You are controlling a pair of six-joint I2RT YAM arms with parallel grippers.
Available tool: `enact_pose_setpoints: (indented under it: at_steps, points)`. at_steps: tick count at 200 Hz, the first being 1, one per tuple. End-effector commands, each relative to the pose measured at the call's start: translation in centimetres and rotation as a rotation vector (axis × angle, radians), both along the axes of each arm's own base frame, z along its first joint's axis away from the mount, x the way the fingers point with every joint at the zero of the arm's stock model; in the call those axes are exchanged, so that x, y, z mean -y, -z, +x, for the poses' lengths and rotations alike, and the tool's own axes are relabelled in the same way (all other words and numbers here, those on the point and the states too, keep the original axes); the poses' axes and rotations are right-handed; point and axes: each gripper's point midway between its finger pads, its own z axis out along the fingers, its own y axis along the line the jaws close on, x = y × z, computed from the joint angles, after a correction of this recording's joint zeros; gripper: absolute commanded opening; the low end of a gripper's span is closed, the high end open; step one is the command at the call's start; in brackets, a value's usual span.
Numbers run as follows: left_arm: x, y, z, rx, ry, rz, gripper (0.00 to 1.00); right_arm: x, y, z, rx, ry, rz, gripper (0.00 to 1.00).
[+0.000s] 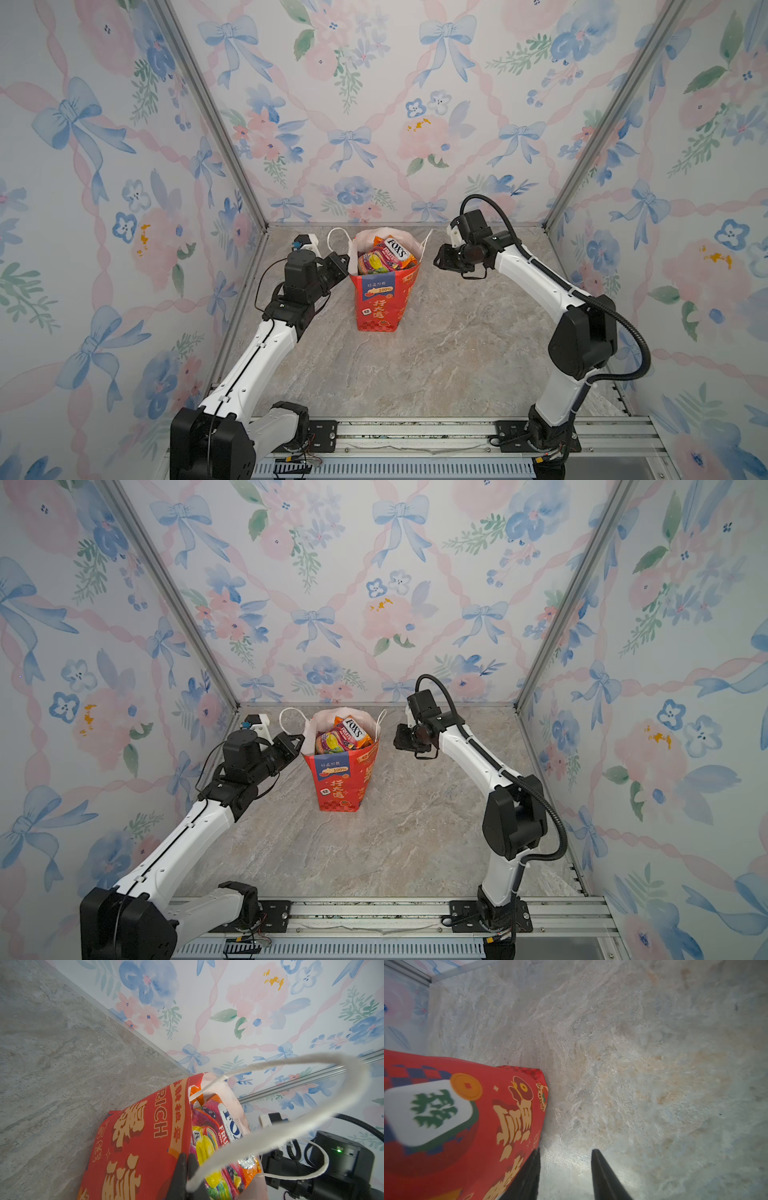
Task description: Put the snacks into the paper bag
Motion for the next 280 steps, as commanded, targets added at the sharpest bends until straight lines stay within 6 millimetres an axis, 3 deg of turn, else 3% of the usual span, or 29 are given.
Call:
enact_pose_setpoints:
  at_steps: [1, 71, 152, 174, 200, 280]
  points:
    - [0.1, -1.4, 0.0, 0.033, 0.010, -0.011, 0.00, -1.8, -0.2, 0.7, 0.016, -0.012, 0.001, 0.43]
    - [0.2, -1.1, 0.1, 0.025, 0.018, -0.010, 0.00, -5.4, -0.5, 0.8, 0.029, -0.078, -0.057, 0.43]
    - [0.1, -0.7, -0.6, 0.025, 0.032, -0.006, 0.03, -10.5, -1.4, -1.3, 0.062, -0.178, -0.099, 0.43]
    - [0.0, -0.7, -0.9, 0.027, 0.035, -0.001, 0.07, -11.0, -1.3, -1.4, 0.061, -0.191, -0.133, 0.43]
    - [-0.4, -0.9, -1.2, 0.035, 0.032, 0.006, 0.24, -11.8, -1.5, -1.5, 0.065, -0.204, -0.139, 0.43]
    - [-0.6, -2.3, -2.8, 0.066, 0.051, 0.012, 0.32, -11.8, -2.1, -1.8, 0.076, -0.205, -0.160, 0.44]
